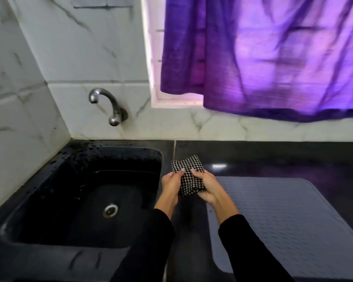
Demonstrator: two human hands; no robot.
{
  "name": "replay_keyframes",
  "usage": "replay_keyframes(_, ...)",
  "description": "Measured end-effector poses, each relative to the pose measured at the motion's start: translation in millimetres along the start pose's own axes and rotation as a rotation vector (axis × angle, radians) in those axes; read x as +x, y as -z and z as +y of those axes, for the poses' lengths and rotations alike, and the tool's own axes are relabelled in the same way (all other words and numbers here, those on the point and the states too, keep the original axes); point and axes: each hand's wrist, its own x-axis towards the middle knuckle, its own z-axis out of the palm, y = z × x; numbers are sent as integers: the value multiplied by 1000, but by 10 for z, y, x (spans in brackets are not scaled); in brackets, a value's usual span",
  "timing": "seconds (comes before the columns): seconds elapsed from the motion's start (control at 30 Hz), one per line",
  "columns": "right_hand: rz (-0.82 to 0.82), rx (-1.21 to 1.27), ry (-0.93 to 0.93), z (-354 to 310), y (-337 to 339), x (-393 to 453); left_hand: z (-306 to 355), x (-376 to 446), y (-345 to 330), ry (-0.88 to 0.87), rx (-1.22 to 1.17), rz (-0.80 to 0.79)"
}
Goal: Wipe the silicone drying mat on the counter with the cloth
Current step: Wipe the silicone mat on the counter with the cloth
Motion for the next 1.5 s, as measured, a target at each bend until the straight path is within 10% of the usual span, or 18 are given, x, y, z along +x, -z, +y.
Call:
replay_keyframes(0.27, 276, -297, 51, -471, 974, -467, -735, -390, -398, -275, 723, 24)
replay_keyframes(0.43, 486, -1228, 362, -534, 1082, -385, -997, -284, -286, -493, 1210, -27)
replay_keyframes(0.6, 407, -1710, 235, 254, 943, -271, -1188, -33, -323, -583, 1536, -241)
replay_keyframes(1.03, 377, -1511, 351, 309, 1145, -326, -1287, 20, -230, -738, 1593, -249)
replay_keyframes(1.27, 577, -228, 15, -323, 1208, -219, -1252, -9, -193, -721, 1512, -282)
replay_keyframes(1.4, 746, -837, 273, -513, 1125, -204, -1148, 8, -265, -685, 1458, -252)
replay_keyframes(1.5, 564, -1298, 314, -361, 1009, -201, -1108, 50, -324, -663, 1484, -214)
